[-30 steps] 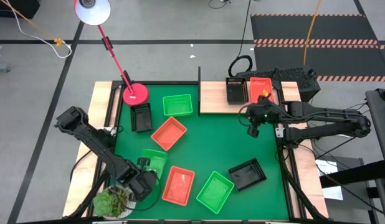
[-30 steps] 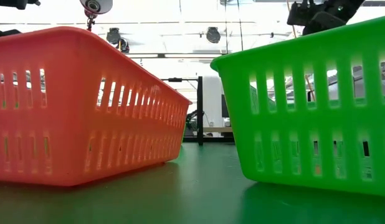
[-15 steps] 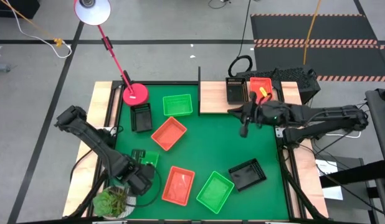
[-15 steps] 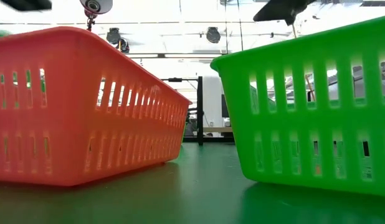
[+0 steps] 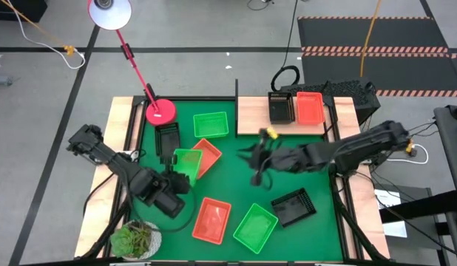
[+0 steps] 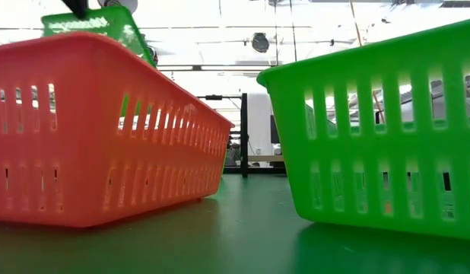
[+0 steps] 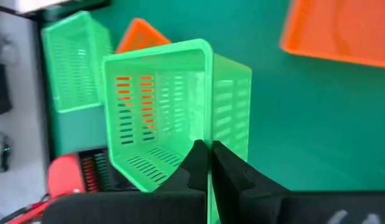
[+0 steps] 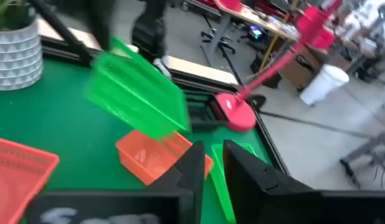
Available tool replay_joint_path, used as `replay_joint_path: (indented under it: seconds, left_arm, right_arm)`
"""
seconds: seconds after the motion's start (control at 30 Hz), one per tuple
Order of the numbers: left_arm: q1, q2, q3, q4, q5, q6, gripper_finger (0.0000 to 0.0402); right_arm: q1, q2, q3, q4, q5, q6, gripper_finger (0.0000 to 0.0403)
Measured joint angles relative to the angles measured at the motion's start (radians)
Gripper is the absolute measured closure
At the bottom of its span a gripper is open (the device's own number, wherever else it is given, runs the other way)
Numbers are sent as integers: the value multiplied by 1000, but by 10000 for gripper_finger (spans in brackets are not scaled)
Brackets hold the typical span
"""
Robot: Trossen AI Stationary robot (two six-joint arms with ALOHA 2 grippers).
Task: Stack baskets on shelf by color
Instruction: Put the bottom left green bin on the shelf
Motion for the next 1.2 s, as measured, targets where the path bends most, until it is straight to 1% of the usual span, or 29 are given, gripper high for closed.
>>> replay_joint_path:
  seconds: [0.1, 0.2, 0.33, 0.47, 0.53, 0.7, 0.8, 0.97, 1.13, 1.2]
  left_arm:
    - [40, 0, 0, 20, -72, 13, 398]
    - [72, 6, 0, 86, -136, 80, 399]
    - [105, 16, 0, 210, -194, 192, 399]
    - [117, 56, 0, 288, -254, 279, 398]
    - [131, 73, 0, 315, -260, 343, 397]
    - [159, 107, 0, 341, -252, 402, 398]
    - [165, 108, 0, 345, -252, 410, 395]
    - [170, 108, 0, 349, -252, 411, 398]
    - [171, 108, 0, 351, -255, 412, 394]
    - [170, 108, 0, 351, -254, 412, 397]
  right_arm:
    - [13, 100, 78, 5, -15, -10, 324]
    - [14, 181, 136, 16, -48, -7, 307]
    - [3, 265, 160, 89, -49, -10, 296]
    - [-9, 298, 164, 125, -52, -9, 298]
    - [-15, 300, 165, 124, -51, 2, 299]
    - [-25, 300, 165, 120, -53, 40, 300]
    - [-32, 300, 166, 97, -54, 74, 300]
    - [-55, 300, 166, 69, -131, 129, 300]
    - [-71, 300, 166, 22, -137, 145, 300]
    - [-76, 300, 165, 15, -157, 152, 300]
